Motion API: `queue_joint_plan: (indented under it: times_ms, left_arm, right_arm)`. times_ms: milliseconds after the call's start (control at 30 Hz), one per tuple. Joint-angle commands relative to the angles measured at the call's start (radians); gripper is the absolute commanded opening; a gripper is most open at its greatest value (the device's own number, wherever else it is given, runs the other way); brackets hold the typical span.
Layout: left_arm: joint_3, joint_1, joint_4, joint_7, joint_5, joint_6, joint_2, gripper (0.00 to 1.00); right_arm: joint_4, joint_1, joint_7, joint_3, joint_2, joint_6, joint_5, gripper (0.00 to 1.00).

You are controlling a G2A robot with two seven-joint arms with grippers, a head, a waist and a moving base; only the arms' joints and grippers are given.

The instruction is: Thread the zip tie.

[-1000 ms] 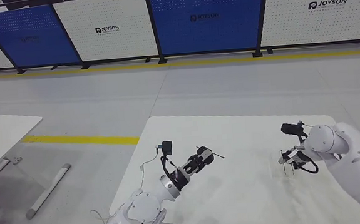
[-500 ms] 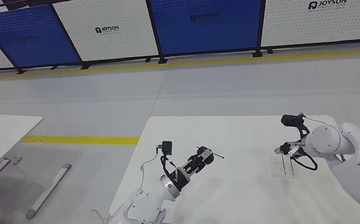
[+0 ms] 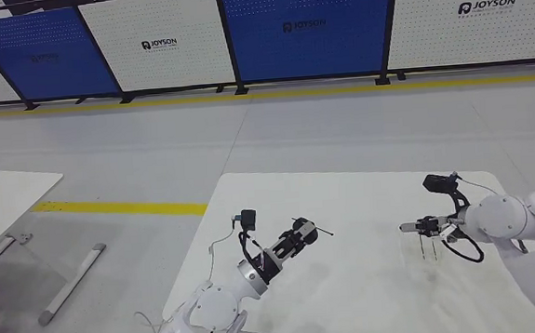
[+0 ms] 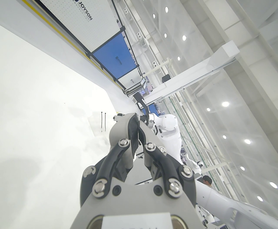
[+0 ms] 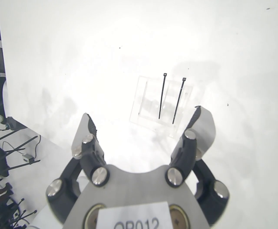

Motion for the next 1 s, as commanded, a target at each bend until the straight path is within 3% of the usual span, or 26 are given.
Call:
queue_joint_plan:
  times_ms: [0, 67, 200, 400, 933, 967]
  left_arm:
    - [0.0, 0.0, 0.0, 0.0, 0.0, 0.0, 0.0, 0.0]
    - [0.0, 0.0, 0.0, 0.0, 0.0, 0.0, 0.0, 0.0]
    - [0.0, 0.0, 0.0, 0.0, 0.0, 0.0, 0.0, 0.0]
    - [0.0, 0.0, 0.0, 0.0, 0.0, 0.0, 0.0, 0.0]
    - [0.0, 0.0, 0.0, 0.0, 0.0, 0.0, 0.0, 0.0]
    - [0.0, 0.0, 0.0, 0.0, 0.0, 0.0, 0.0, 0.0]
  right_arm:
    - [0.007, -0.017, -0.042, 0.012, -0.001, -0.044, 0.04, 1.0]
    - [0.037, -0.032, -0.085, 0.042, 0.002, -0.128, 0.1, 1.0]
    - [0.061, -0.053, -0.12, 0.043, 0.002, -0.217, 0.119, 1.0]
    - [0.078, -0.045, -0.145, 0.011, -0.007, -0.217, 0.086, 1.0]
    - [0.07, -0.049, -0.15, 0.006, -0.008, -0.218, 0.073, 1.0]
    - [0.065, -0.043, -0.14, 0.004, -0.008, -0.189, 0.054, 1.0]
